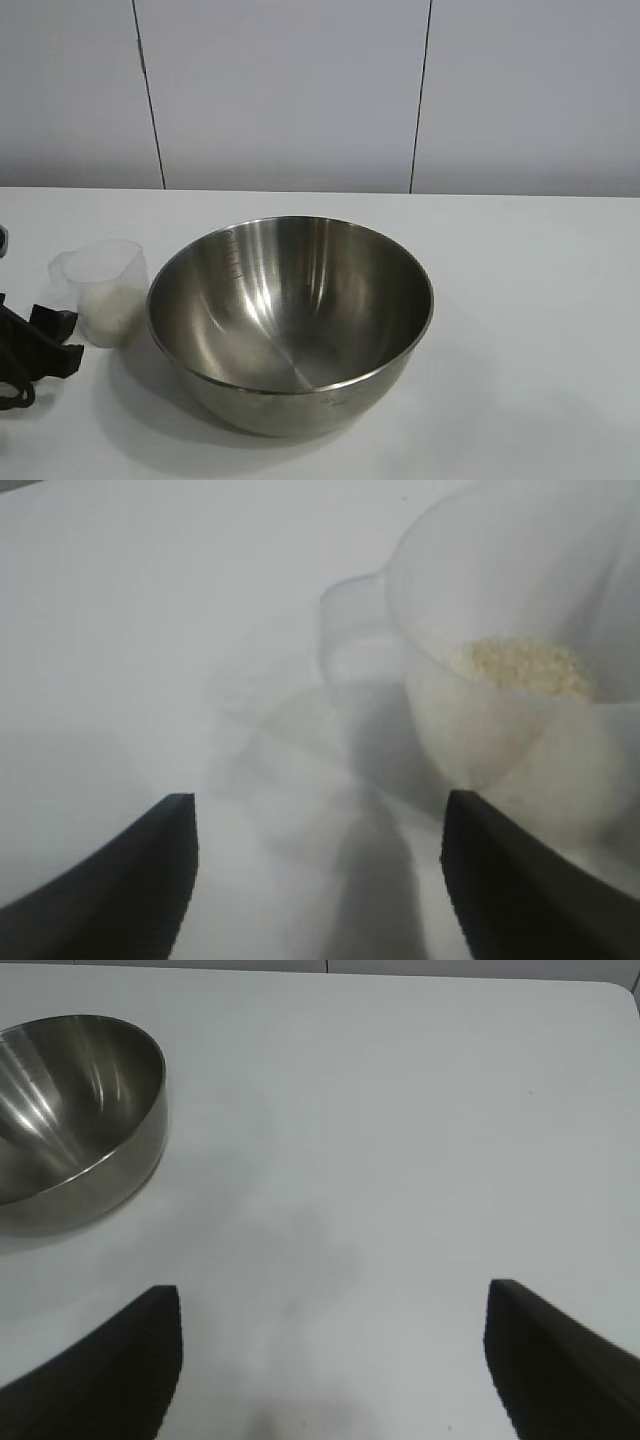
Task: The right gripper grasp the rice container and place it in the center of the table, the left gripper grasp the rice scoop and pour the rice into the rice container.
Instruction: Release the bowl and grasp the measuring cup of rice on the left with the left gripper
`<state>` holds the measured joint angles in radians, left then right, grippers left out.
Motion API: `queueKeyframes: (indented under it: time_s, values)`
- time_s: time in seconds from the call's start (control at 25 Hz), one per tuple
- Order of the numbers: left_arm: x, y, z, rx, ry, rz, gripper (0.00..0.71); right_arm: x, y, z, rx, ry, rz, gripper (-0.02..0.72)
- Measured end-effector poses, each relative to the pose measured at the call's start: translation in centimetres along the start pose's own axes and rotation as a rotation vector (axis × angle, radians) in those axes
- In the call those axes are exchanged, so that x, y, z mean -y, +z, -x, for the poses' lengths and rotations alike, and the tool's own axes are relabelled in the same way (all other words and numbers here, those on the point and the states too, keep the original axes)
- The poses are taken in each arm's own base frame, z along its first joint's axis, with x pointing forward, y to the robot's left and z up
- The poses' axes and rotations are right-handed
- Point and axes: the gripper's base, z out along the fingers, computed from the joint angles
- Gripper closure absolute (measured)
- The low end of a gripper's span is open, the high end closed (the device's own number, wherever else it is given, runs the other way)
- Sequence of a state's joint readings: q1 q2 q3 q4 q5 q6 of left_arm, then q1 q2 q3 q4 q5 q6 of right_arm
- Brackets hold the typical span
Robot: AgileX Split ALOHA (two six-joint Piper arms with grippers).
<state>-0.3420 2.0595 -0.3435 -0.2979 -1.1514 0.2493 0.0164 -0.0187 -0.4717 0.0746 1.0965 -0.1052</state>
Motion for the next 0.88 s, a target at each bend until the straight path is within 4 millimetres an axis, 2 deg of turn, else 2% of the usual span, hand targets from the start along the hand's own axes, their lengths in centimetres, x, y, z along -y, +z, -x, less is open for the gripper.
queueKeyframes:
  time_s: [0.2,0.36,0.52,0.88]
  values:
    - [-1.9,0.6,-0.1,0.007,-0.011,-0.002,0.21,0.0,0.0,0.0,0.0,0.0,0.0,0.136]
    - [-2.5,0.9,-0.7,0.013,0.024,-0.091,0.21,0.0,0.0,0.0,0.0,0.0,0.0,0.136]
    - [-3.2,1.5,-0.9,0.015,-0.004,-0.1,0.21,0.0,0.0,0.0,0.001,0.0,0.0,0.136]
    - [-3.2,2.7,0.4,0.078,0.006,-0.115,0.21,0.0,0.0,0.0,0.001,0.0,0.0,0.136]
